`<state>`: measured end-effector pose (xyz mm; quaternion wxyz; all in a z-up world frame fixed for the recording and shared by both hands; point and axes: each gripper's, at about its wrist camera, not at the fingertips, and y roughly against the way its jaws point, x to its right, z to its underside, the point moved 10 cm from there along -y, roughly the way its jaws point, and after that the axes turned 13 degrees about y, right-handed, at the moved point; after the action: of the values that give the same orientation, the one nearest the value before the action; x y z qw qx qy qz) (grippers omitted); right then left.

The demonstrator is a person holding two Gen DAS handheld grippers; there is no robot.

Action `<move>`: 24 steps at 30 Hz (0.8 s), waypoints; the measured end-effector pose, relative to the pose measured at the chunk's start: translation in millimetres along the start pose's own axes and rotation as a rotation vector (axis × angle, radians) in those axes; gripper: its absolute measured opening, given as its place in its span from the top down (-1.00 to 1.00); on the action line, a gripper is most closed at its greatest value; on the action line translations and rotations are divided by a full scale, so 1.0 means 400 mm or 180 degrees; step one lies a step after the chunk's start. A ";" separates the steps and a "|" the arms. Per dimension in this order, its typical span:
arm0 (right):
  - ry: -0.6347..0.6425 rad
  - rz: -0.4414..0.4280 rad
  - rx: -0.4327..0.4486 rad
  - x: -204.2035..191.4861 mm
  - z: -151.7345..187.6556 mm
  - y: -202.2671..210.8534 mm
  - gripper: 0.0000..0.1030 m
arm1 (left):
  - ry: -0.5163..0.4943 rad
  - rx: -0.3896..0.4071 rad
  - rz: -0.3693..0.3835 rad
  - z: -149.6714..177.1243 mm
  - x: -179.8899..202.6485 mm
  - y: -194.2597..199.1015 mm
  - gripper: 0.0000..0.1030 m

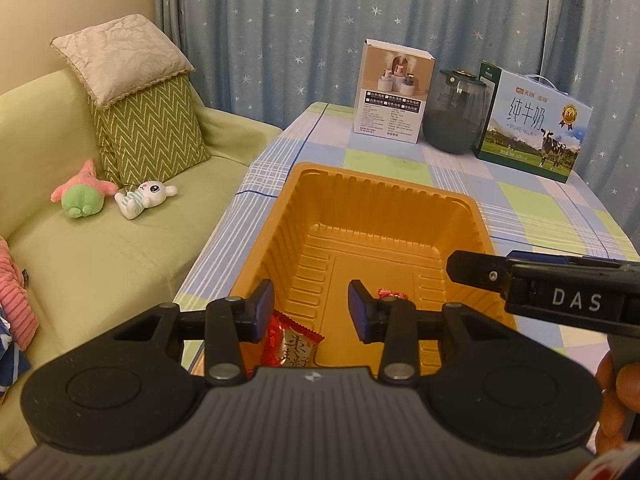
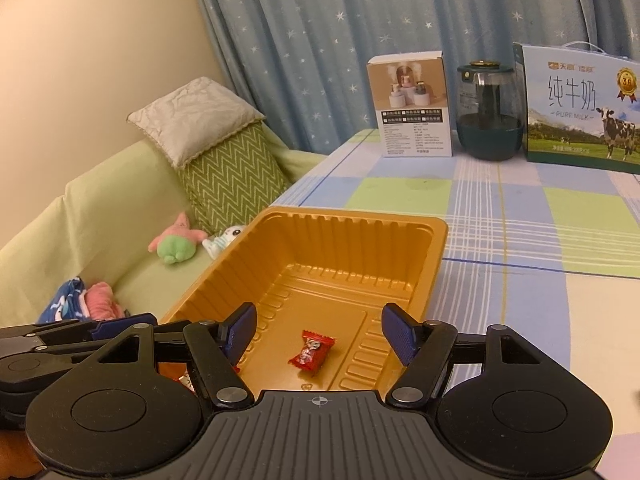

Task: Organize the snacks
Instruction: 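Carry both red candies to the orange tray and open both tools, then move both open tools back toward the remaining snacks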

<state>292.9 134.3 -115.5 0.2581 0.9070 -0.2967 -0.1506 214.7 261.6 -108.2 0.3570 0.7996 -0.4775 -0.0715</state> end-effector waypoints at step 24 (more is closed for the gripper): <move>-0.0500 0.0950 0.0141 0.191 0.097 0.401 -0.35 | -0.0286 0.0109 0.0594 0.031 0.268 0.202 -0.29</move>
<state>261.9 -38.1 -67.2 0.2335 0.8438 -0.4506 -0.1744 208.9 144.7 -41.3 0.3267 0.7536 -0.5666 -0.0655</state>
